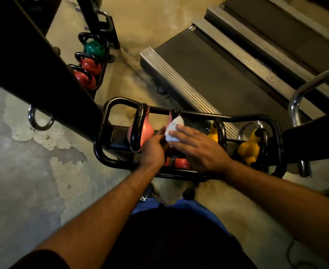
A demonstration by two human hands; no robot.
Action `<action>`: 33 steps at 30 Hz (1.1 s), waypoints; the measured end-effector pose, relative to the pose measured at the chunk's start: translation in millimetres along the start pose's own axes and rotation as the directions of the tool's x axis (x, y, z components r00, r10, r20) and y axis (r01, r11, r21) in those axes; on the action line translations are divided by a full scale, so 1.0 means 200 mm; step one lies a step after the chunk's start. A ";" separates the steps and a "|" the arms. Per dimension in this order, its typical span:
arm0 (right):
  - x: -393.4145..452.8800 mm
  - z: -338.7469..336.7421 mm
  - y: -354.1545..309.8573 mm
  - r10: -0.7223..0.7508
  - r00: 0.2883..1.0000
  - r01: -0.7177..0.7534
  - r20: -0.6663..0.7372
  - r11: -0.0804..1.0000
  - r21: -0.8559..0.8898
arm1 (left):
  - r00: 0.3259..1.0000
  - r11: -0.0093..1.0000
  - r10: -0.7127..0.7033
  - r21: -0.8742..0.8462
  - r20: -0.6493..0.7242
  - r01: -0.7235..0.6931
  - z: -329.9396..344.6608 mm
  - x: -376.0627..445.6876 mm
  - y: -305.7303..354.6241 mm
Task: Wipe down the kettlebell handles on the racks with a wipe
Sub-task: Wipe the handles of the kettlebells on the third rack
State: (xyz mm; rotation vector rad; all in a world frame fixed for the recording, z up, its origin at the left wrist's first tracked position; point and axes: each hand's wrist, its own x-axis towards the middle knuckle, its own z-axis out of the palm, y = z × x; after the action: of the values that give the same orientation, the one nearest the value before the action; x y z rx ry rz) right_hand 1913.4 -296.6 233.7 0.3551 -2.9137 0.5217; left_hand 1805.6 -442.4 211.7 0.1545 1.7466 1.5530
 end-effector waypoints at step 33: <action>0.09 -0.15 0.04 -0.164 0.941 0.274 0.295 0.883 -0.381 | 0.975 0.828 0.219 0.523 0.030 -0.202 -0.02 0.04 -0.05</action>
State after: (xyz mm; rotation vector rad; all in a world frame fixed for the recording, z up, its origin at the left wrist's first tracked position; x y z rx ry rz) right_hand 1897.6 -281.5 262.6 0.7253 -3.0559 -0.2020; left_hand 1800.1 -443.3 199.3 0.6179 2.2067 1.1836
